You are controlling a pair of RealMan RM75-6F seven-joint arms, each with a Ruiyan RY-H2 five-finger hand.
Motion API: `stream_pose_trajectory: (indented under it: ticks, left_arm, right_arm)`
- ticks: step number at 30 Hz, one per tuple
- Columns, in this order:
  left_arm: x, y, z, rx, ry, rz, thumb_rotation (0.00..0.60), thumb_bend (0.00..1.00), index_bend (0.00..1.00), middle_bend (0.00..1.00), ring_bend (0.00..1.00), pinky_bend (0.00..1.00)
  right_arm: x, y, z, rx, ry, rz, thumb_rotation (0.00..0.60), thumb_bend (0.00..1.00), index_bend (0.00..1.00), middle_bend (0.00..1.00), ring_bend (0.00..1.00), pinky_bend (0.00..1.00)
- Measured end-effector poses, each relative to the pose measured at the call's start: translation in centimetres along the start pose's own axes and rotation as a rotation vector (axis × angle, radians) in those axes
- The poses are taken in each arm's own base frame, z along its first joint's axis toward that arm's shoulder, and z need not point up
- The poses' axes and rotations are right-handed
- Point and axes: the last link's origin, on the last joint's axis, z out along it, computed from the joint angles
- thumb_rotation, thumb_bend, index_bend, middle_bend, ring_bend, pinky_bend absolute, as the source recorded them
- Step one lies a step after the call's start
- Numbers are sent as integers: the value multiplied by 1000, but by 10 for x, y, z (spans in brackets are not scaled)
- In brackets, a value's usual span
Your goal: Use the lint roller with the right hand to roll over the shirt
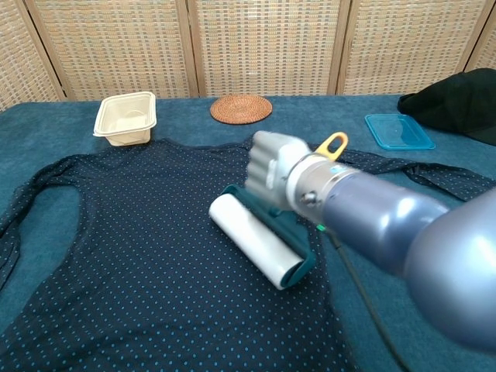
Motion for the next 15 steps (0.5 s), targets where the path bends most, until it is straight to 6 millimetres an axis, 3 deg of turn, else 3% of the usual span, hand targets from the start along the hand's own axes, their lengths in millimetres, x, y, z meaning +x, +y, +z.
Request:
stream_pose_trajectory:
  ticks: [6, 9, 10, 12, 13, 14, 15]
  left_arm:
    - [-2, 1, 1, 1, -5, 4, 600, 0, 0, 0, 0, 0]
    - [-1, 2, 1, -1, -2, 3, 600, 0, 0, 0, 0, 0]
    - [-1, 2, 0, -2, -1, 3, 600, 0, 0, 0, 0, 0]
    - [-1, 2, 0, -4, -2, 2, 600, 0, 0, 0, 0, 0]
    - [-1, 2, 0, -6, -2, 1, 600, 0, 0, 0, 0, 0]
    - [0, 2, 0, -7, -2, 0, 600, 0, 0, 0, 0, 0]
    - [0, 2, -1, -7, -2, -2, 600, 0, 0, 0, 0, 0]
  right_arm:
    - [-45, 21, 3, -49, -88, 16, 600, 682, 710, 1000, 1000, 1000]
    - [-56, 27, 2, -62, -106, 31, 600, 664, 662, 1000, 1000, 1000]
    - [-56, 27, 1, -62, -104, 38, 600, 610, 558, 1000, 1000, 1000]
    - [-57, 29, -2, -64, -94, 58, 600, 395, 245, 996, 1000, 1000]
    - [-56, 30, -2, -66, -89, 71, 600, 236, 90, 991, 1000, 1000]
    - [-56, 31, -3, -70, -81, 84, 600, 110, 9, 985, 1000, 1000]
    - [-55, 33, -4, -76, -68, 103, 600, 58, 0, 982, 1000, 1000]
